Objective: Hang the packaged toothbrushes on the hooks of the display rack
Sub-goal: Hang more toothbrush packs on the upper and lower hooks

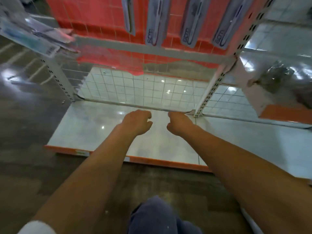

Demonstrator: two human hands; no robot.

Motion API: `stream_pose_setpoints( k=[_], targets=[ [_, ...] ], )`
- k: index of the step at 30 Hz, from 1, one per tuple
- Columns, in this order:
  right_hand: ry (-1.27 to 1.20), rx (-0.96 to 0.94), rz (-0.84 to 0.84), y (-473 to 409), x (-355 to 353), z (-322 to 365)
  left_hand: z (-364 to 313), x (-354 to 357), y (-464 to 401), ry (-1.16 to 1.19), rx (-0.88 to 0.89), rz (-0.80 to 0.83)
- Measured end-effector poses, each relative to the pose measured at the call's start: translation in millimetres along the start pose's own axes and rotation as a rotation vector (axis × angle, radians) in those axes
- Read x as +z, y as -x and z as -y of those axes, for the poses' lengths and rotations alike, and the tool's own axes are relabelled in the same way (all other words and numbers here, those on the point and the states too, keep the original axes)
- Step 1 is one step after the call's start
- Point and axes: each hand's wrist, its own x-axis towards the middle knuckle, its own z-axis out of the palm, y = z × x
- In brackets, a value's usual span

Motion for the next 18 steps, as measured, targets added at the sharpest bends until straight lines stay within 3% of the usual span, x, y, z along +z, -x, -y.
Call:
stream_pose_setpoints(
  k=[8,13,18],
  targets=[
    [0.037,-0.009,0.239,94.9,-68.3,64.7,57.5,-79.1,112.6,0.102,-0.225,0.105],
    [-0.018,-0.023,0.221,174.3,-118.1,116.5,74.6,-125.1,214.9,0.018,-0.252,0.246],
    [-0.029,-0.114,0.169,240.4,-145.9,166.7,87.3,-178.5,289.2,-0.021,-0.264,0.25]
  ],
)
